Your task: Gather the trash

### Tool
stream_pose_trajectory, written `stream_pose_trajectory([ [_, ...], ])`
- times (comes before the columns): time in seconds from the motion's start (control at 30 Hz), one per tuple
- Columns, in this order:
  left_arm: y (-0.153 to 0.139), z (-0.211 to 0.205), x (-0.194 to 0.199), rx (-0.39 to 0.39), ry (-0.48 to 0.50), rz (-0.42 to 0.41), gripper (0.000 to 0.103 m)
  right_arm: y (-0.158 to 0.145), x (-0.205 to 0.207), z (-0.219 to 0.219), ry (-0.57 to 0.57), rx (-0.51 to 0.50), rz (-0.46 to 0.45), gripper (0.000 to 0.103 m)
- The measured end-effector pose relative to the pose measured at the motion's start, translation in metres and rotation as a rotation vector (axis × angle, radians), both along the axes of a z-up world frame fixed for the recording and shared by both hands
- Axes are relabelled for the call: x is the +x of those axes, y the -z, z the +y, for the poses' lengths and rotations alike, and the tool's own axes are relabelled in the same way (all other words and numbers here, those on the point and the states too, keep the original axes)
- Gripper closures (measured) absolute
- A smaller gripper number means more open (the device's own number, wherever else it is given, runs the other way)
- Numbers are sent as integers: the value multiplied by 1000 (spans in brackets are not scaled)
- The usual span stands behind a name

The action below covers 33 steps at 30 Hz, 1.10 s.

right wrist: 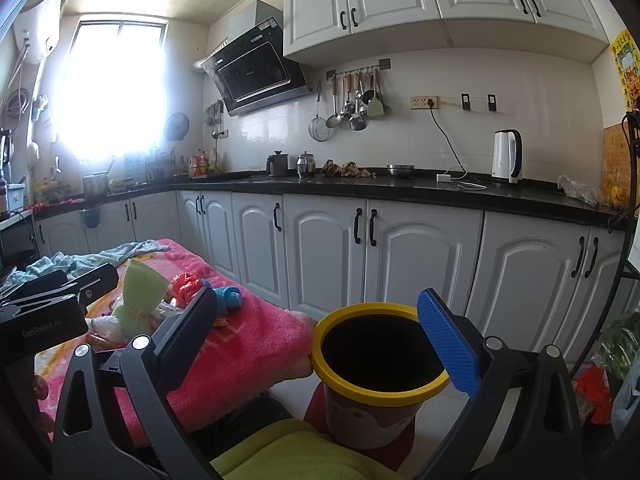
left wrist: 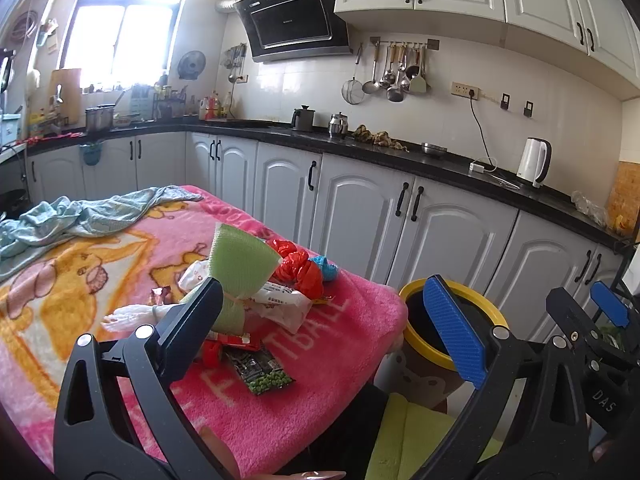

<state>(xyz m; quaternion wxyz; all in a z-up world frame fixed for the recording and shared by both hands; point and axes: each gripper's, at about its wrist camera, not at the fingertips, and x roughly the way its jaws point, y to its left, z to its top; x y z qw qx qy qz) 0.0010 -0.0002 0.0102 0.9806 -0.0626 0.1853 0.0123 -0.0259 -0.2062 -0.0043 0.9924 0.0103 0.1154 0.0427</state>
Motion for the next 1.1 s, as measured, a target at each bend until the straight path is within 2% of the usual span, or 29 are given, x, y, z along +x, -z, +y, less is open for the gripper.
stream_pose_trajectory([
  [0.43, -6, 0, 8, 1, 0, -2, 11, 0, -1, 0, -1, -1, -1, 6],
  [0.47, 1, 0, -1, 1, -1, -7, 11, 0, -1, 0, -1, -1, -1, 6],
  [0.9, 1, 0, -2, 1, -1, -11, 11, 0, -1, 0, -2, 0, -1, 6],
  [1.1, -5, 4, -3, -7, -5, -9, 11, 2, 0, 2, -2, -1, -1, 6],
])
